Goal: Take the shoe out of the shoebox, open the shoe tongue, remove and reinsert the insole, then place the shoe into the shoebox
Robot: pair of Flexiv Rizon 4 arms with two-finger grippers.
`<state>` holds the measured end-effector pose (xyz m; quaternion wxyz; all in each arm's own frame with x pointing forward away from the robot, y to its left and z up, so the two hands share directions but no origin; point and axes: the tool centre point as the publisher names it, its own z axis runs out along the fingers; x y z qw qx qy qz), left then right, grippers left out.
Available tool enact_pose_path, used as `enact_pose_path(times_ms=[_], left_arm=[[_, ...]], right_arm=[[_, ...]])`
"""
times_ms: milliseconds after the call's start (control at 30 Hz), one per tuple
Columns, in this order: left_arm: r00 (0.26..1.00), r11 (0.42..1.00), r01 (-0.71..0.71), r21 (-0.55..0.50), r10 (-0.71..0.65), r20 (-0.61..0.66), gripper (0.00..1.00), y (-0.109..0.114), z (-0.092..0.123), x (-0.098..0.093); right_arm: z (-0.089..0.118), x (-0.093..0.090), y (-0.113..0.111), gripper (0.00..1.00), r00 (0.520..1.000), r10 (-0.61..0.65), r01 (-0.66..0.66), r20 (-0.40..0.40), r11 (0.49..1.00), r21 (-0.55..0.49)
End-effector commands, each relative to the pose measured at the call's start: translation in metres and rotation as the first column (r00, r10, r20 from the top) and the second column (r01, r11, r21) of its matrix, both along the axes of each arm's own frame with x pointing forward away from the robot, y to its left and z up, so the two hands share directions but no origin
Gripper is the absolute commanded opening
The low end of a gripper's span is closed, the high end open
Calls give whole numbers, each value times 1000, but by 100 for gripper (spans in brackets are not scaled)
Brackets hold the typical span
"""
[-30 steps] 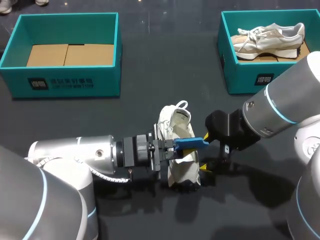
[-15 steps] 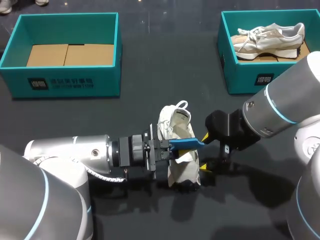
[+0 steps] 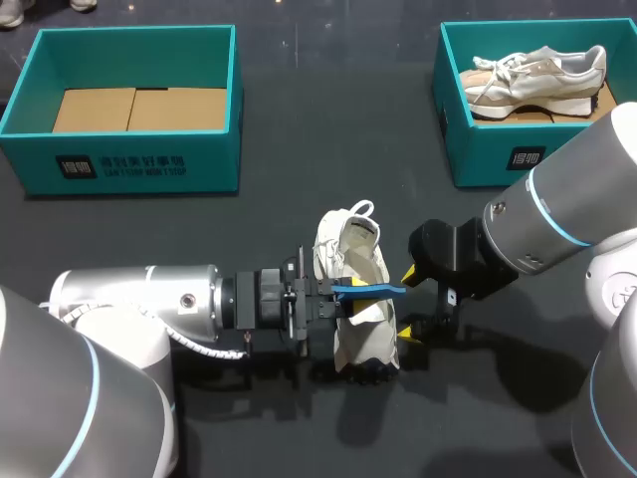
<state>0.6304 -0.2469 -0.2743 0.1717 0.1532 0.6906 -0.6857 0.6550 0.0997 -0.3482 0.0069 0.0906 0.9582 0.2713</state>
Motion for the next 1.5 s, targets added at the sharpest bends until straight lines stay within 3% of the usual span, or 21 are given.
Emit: enact_pose_path(times_ms=[33,933,1500], left_arm=[[1000,1000,13,-2,-13,5,0,2,-1,1],[999,998,48,27,-49,24,0,0,-22,10],[999,999,38,-28,-38,21,0,6,-42,21]], right_arm=[[-1,-1,1,100,1000,-2,2,1,1000,-4],[-1,-1,1,100,1000,-2,2,1,1000,-4],[-1,-1,1,100,1000,-2,2,1,1000,-4]])
